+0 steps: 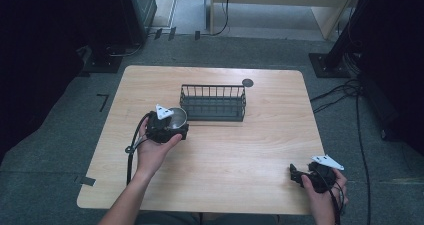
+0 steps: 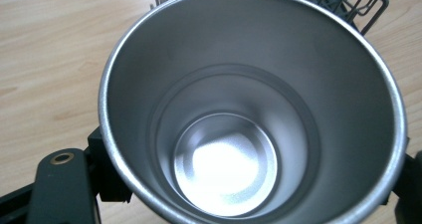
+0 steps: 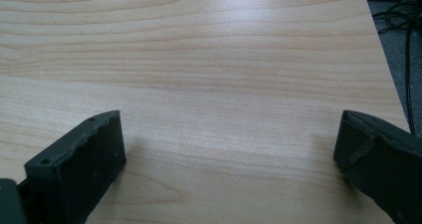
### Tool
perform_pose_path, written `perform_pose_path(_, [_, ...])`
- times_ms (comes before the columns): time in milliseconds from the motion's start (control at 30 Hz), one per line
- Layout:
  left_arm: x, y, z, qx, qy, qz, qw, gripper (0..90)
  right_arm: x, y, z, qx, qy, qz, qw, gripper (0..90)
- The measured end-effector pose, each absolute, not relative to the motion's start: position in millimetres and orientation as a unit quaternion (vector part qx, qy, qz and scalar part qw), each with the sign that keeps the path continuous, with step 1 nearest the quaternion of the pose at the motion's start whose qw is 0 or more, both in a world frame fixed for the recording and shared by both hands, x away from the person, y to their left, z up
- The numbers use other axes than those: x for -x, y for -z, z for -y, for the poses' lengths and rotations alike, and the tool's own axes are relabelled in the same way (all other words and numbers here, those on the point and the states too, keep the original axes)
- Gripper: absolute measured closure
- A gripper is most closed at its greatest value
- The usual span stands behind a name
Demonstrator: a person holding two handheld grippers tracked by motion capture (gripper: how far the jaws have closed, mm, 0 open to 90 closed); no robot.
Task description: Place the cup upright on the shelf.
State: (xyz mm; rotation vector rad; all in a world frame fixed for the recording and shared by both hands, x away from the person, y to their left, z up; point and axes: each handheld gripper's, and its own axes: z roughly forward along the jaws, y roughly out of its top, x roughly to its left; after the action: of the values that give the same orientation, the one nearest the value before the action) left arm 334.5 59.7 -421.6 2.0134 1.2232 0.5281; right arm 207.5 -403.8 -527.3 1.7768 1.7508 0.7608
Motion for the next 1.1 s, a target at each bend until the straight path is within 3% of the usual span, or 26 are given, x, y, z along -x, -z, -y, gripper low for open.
perform_pose_path(1100, [-392.0,378.0,-32.2,-0.776,-0.219,-0.455,0.377,19.2,-207.5,527.3,403.8,-0.657,-0.281,-0.648,0.264,0.0])
